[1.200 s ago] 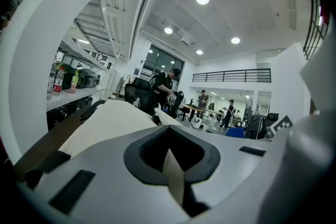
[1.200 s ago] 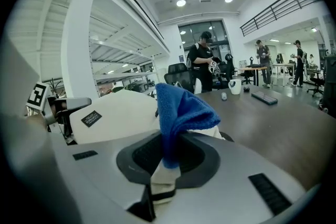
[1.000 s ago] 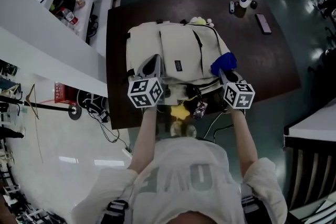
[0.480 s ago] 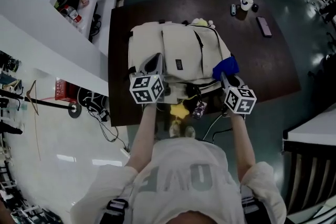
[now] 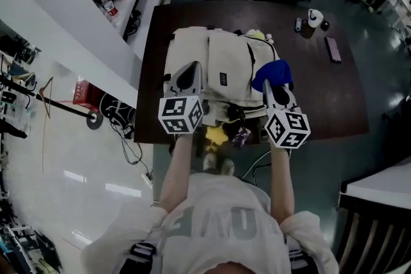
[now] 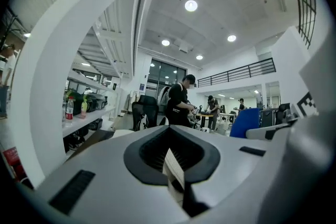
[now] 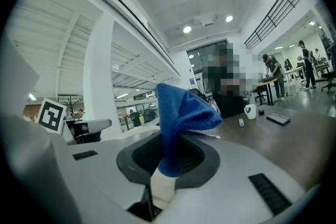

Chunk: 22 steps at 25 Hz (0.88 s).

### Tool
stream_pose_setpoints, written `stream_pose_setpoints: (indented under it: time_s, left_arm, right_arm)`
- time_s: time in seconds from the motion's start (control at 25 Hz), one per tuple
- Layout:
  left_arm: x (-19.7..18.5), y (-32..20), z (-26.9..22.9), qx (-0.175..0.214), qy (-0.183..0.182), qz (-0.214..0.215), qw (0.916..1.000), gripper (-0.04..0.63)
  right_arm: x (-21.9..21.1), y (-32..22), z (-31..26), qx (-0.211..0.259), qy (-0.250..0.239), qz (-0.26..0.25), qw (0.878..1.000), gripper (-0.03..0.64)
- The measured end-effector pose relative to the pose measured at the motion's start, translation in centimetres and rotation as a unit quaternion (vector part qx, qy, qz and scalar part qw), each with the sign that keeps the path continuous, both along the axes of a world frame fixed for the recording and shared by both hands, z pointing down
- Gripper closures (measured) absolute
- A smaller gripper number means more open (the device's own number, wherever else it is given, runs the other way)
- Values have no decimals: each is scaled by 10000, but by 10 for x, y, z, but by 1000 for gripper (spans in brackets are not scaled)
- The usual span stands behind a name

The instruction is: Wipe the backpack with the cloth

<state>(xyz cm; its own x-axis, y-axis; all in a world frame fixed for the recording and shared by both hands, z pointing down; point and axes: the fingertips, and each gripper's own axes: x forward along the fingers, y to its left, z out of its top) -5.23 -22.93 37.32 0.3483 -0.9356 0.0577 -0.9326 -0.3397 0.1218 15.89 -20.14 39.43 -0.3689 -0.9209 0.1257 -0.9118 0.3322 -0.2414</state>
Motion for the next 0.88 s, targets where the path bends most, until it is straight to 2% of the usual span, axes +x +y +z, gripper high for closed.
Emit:
stream_pose_setpoints:
  time_s: [0.16, 0.32, 0.52, 0.72, 0.88]
  left_arm:
    - [-2, 24, -25, 278, -107, -194, 9994, 594]
    - [-6, 42, -46, 478, 8, -412, 9980, 594]
    - [-5, 64, -63, 751, -147, -453, 9960, 594]
    - [-17, 90, -58, 791, -88, -632, 9948, 594]
    - [-21, 127, -48, 716, -42, -678, 9951, 594]
  right_arm:
    - [-8, 12, -10, 118, -337, -228, 9991, 572]
    - [-10, 27, -8, 62, -308, -475, 9984, 572]
    - [-3, 40, -8, 111, -262, -544, 9981, 572]
    - [-10, 57, -7, 146, -183, -635, 9977, 572]
    - [-16, 92, -9, 175, -30, -726, 9972, 572]
